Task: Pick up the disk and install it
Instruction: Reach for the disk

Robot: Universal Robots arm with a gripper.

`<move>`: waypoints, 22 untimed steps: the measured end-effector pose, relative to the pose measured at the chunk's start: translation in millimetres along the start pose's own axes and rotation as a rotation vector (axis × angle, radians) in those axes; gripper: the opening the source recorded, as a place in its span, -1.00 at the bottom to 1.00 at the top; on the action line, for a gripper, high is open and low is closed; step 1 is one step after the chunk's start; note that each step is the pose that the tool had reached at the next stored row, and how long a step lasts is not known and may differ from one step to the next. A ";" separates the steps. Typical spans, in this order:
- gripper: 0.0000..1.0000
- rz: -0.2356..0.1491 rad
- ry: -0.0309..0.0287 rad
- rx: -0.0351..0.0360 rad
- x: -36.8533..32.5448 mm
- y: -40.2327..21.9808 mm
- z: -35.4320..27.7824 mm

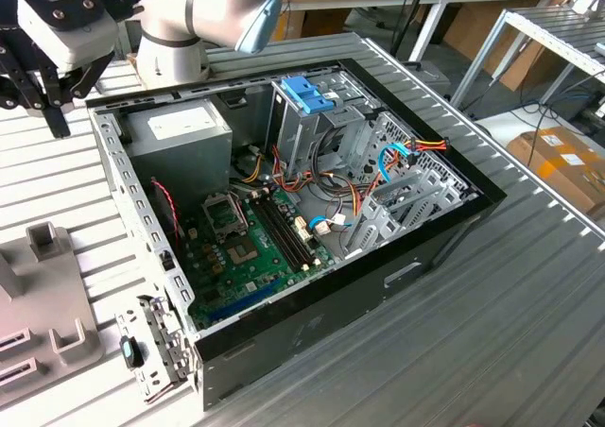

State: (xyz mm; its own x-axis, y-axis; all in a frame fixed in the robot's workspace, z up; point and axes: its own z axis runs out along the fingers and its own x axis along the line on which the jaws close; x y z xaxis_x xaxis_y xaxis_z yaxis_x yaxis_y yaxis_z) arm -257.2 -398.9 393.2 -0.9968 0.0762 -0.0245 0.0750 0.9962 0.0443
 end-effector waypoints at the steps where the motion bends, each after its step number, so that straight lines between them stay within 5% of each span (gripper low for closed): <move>1: -0.79 0.000 0.0000 0.0000 1.8 -0.1 -0.1; 22: -0.79 0.000 0.0000 0.0000 41.6 -3.1 -1.0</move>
State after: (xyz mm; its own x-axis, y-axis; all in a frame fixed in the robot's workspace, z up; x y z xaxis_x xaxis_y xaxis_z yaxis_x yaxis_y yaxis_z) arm -298.9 -398.9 393.1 -0.9968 0.0762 -0.0244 0.0751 0.9962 0.0443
